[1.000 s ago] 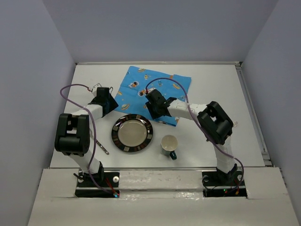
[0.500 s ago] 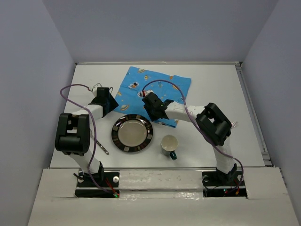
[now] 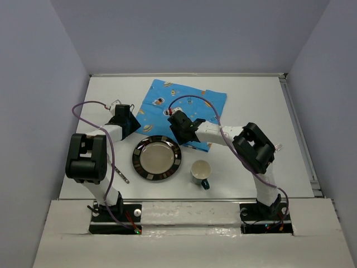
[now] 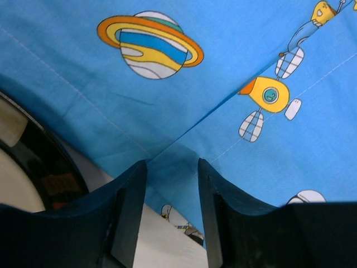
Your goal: Set the dinner table for one person
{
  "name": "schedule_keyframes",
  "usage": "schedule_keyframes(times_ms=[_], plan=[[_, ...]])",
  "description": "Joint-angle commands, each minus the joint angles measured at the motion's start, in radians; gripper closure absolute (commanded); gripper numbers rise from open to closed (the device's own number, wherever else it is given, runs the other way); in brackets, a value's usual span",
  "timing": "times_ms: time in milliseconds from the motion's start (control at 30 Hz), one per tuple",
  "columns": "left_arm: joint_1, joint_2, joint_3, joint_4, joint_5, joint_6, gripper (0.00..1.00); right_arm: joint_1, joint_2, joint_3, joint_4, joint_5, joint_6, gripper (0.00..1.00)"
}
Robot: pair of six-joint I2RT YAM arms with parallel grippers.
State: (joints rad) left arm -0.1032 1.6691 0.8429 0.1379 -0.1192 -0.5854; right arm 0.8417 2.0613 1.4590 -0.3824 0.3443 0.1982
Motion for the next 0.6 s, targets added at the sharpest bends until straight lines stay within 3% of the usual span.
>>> schedule_keyframes(times_ms=[0, 300, 567], plan=[[0.003, -0.009, -0.015, 0.028, -0.008, -0.007, 0.41, 0.028, -0.073, -0.008, -0.021, 0.010, -0.005, 0.54], [0.003, -0.019, -0.021, 0.032, -0.007, -0.010, 0.42, 0.037, -0.040, 0.004, -0.019, -0.019, 0.004, 0.66], [0.003, -0.014, -0.024, 0.037, -0.005, -0.011, 0.41, 0.037, -0.015, 0.001, -0.021, -0.004, 0.021, 0.68]])
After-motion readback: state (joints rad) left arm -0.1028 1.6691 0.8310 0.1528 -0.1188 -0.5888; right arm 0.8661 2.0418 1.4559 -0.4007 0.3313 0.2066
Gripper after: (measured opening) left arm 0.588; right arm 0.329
